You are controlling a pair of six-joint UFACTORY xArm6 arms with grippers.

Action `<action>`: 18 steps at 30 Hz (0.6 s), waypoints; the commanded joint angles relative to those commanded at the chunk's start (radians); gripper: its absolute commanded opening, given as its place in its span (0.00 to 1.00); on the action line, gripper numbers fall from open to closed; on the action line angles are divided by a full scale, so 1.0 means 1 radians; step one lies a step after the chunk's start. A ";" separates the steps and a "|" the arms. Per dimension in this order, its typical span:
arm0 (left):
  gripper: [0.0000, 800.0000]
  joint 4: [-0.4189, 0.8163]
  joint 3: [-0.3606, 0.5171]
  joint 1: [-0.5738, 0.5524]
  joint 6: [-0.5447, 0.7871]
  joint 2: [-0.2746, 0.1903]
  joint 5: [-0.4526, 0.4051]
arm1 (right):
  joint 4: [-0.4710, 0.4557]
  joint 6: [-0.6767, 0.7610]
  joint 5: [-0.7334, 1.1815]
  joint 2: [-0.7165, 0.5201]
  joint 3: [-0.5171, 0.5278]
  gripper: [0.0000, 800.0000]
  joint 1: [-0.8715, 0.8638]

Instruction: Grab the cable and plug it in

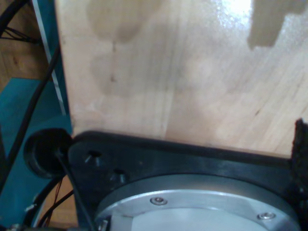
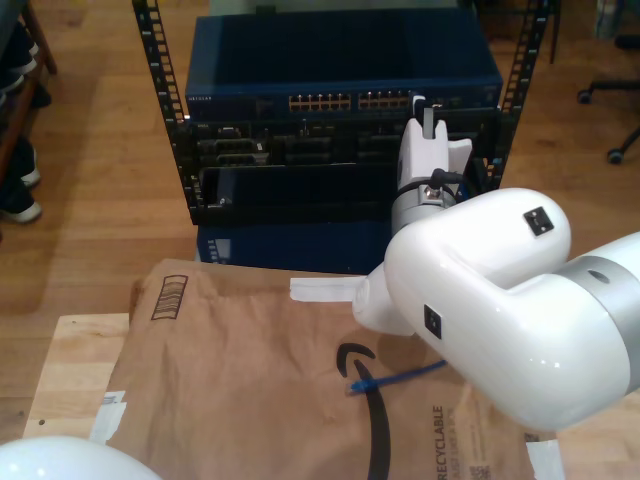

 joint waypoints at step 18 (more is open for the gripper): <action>1.00 0.000 0.000 0.000 0.000 0.000 0.000 | -0.002 0.002 0.003 0.020 -0.025 0.00 -0.003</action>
